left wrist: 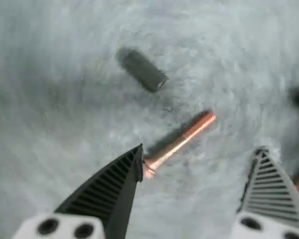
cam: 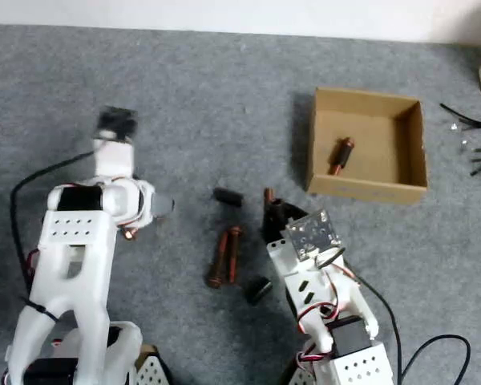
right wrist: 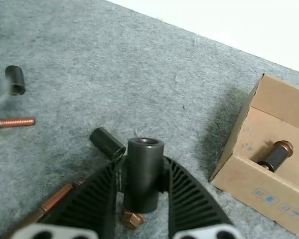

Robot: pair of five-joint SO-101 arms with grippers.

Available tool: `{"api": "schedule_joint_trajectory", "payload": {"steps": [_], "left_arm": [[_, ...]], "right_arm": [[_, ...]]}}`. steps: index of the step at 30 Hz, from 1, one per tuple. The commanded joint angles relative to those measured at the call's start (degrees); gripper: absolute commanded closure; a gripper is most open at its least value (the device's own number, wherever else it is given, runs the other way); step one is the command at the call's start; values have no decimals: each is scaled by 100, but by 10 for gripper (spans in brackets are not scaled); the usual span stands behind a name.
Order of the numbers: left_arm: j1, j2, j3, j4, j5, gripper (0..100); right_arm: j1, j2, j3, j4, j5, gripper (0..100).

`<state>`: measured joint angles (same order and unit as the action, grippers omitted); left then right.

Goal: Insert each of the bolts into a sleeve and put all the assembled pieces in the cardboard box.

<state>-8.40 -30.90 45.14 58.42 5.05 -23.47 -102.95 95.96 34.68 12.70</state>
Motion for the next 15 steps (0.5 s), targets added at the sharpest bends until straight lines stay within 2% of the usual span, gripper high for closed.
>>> {"api": "schedule_joint_trajectory", "payload": {"steps": [1, 5, 9, 13, 15], "left_arm": [[180, -224, 163, -97, 2796, 684], [207, -198, 796, -229, 3200, 684], [75, -198, 1182, -686, 3956, 684], [4, -198, 1402, -1187, 5046, 681], [31, -189, 1543, -1389, 5301, 684]], "right_arm": [[75, -40, 796, -101, 62, 988], [75, -40, 796, -101, 62, 988], [75, -40, 796, -101, 62, 988], [75, -40, 796, -101, 62, 988], [75, -40, 796, -101, 62, 988]]}}
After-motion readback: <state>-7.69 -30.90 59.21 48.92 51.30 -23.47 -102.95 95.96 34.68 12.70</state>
